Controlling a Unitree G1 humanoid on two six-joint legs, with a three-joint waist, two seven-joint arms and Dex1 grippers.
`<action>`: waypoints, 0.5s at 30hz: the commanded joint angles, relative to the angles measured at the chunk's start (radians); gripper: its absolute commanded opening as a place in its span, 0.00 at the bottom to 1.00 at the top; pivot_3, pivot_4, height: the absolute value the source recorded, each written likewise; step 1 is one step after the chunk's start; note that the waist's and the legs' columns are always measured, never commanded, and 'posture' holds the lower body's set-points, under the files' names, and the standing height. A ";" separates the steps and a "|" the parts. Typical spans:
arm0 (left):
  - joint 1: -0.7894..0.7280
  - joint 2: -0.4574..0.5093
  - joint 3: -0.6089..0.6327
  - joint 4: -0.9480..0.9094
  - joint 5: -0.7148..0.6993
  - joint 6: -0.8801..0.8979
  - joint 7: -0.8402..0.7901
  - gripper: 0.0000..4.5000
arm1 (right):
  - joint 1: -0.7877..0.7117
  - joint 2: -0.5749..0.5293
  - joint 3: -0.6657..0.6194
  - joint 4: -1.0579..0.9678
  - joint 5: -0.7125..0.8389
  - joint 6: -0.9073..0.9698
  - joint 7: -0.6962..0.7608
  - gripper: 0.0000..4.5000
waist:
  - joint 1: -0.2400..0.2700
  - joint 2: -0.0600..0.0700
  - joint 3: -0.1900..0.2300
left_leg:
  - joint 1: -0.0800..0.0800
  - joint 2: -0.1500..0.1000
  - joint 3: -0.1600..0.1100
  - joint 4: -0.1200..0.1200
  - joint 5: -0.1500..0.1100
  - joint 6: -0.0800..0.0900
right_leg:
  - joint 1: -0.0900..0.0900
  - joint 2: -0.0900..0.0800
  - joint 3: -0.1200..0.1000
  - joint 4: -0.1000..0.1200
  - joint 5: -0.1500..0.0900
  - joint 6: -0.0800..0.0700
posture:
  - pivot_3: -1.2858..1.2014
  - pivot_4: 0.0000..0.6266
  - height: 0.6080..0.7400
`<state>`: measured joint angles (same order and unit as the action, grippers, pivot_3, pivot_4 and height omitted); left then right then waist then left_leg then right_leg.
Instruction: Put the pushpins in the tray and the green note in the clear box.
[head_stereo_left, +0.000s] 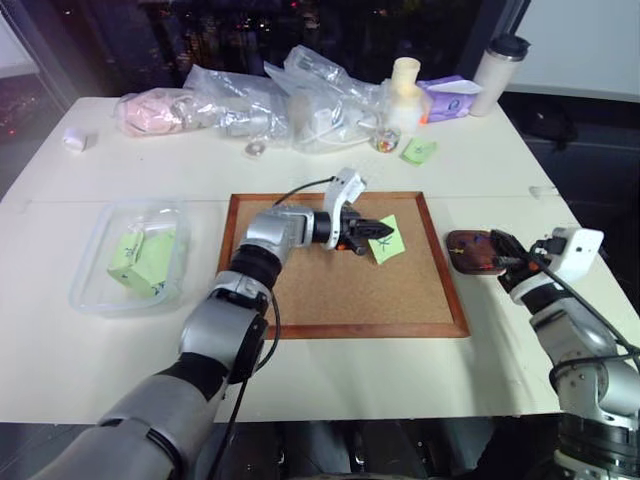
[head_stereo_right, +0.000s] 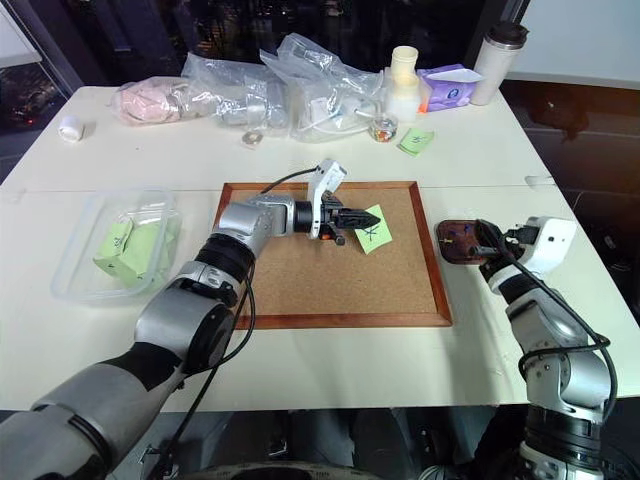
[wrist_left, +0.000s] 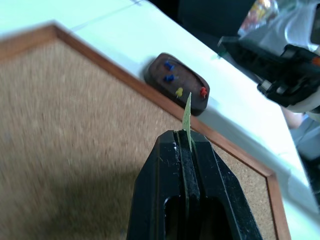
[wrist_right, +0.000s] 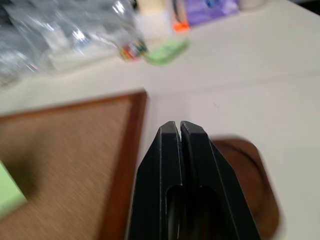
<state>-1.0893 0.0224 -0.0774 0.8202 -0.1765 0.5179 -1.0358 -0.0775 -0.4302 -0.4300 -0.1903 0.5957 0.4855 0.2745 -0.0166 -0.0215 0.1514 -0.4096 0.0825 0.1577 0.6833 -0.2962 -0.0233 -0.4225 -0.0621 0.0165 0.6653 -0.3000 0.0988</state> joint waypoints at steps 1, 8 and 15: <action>0.015 0.017 -0.028 -0.112 0.000 0.000 -0.007 0.00 | -0.013 -0.026 0.005 0.030 -0.033 -0.007 0.011 0.00 | 0.001 0.000 0.000 | 0.000 0.000 0.000 0.000 0.000 0.000 | 0.000 0.000 0.000 0.000 0.000 0.000 | 0.52 0.24 0.95; 0.041 0.023 -0.043 -0.192 -0.015 0.031 0.007 0.00 | -0.064 -0.029 0.025 0.116 -0.061 -0.016 0.032 0.00 | 0.003 0.000 0.000 | 0.000 0.000 0.000 0.000 0.000 0.000 | 0.000 0.000 0.000 0.000 0.000 0.000 | 0.52 0.24 0.95; 0.061 0.026 -0.042 -0.215 -0.024 0.042 0.025 0.00 | -0.106 -0.037 0.035 0.197 -0.092 -0.036 0.062 0.56 | 0.003 0.001 0.000 | 0.000 0.000 0.000 0.000 0.000 0.000 | 0.001 0.000 0.000 0.000 0.000 0.000 | 0.52 0.24 0.95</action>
<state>-1.0185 0.0478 -0.1159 0.6502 -0.1859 0.5625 -1.0136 -0.1712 -0.4524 -0.3775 0.0270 0.5052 0.4729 0.3273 -0.0133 -0.0210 0.1512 -0.4094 0.0824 0.1575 0.6836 -0.2961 -0.0234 -0.4220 -0.0622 0.0164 0.6651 -0.2999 0.0989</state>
